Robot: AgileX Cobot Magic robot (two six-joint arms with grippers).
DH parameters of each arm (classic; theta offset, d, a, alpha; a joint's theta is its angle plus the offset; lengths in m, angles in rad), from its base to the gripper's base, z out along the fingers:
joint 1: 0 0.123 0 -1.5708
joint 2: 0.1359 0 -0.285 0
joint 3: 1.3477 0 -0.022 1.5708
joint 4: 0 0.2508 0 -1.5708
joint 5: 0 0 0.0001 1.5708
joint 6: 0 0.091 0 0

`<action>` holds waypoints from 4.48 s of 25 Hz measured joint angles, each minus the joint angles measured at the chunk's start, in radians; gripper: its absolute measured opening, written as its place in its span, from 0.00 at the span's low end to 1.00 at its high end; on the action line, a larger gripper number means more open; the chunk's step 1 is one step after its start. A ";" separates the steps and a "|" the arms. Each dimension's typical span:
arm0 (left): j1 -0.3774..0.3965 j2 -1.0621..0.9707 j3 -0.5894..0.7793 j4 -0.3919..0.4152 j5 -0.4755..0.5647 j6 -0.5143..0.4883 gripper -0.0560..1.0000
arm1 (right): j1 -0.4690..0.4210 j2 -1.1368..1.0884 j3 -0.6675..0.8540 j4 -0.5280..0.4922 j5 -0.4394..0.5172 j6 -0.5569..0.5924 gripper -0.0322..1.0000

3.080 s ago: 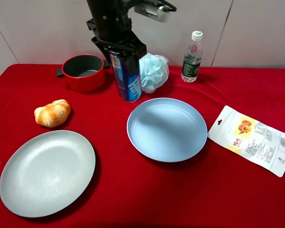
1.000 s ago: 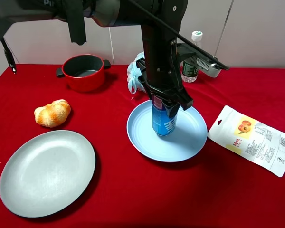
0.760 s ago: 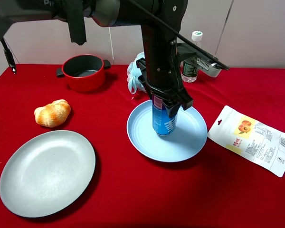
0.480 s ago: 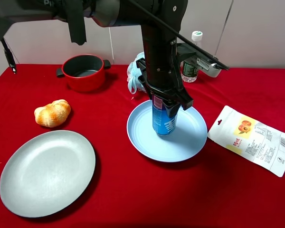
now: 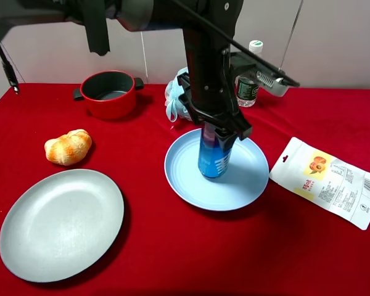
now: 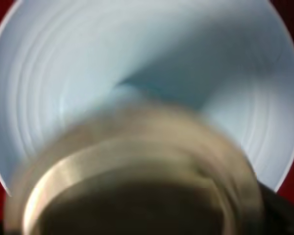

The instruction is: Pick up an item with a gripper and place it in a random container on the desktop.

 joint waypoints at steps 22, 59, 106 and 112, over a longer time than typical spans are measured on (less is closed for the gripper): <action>0.000 -0.048 -0.122 0.000 0.128 -0.042 0.98 | 0.000 0.000 0.000 0.000 0.000 0.000 0.70; 0.000 -1.153 0.550 0.051 0.130 -0.125 1.00 | 0.000 0.000 0.000 0.000 0.000 0.000 0.70; 0.907 -2.182 1.399 -0.067 0.006 -0.038 1.00 | 0.000 0.000 0.000 0.000 0.000 0.000 0.70; 0.907 -2.182 1.399 -0.067 0.006 -0.038 1.00 | 0.000 0.000 0.000 0.000 0.000 0.000 0.70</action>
